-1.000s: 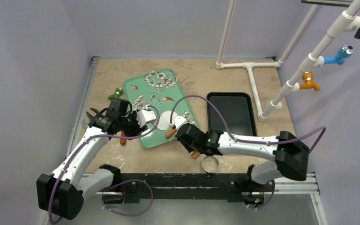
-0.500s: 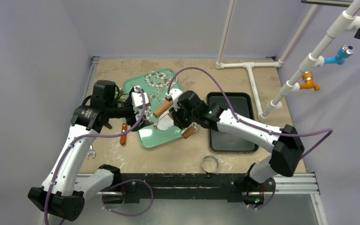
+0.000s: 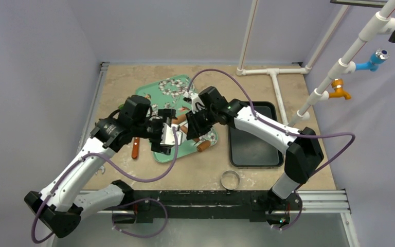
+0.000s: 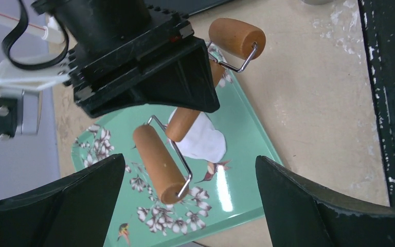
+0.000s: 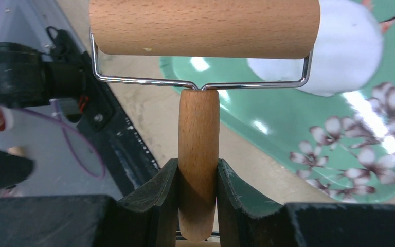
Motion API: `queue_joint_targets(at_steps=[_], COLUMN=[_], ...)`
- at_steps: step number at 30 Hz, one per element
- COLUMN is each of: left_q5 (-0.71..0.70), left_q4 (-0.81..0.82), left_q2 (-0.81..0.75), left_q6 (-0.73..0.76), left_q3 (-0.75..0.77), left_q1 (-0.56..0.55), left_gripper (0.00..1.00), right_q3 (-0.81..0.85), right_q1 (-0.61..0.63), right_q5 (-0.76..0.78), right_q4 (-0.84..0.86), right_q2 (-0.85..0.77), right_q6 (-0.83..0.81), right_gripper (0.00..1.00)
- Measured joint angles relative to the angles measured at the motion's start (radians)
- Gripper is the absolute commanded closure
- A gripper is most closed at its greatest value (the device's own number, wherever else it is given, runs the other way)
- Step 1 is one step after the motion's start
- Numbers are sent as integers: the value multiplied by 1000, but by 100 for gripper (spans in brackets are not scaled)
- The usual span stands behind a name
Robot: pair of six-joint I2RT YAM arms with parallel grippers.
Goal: Roll out the dumpling wrappers from the dough
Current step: Flatten out the dough on the work surface.
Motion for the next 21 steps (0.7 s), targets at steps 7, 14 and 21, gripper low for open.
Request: queue_joint_targets(at_steps=[7,14,21], left_q5=[-111,-113,-118], left_q4=[15,51,80], left_q2=[82,76,104], left_q6=[146,186,189], left_q3=[-11,-82,-82], left_q1=[-72,-74,-74], left_gripper=[0,12,56], right_q3=[7,6,-16], right_q1=[-10,-10,-12], right_q5=[-201,-320,-351], right_q4=[8,94,166], right_q2=[14,10,5], right_q6=[29,98,154], right_gripper=[100,100,100])
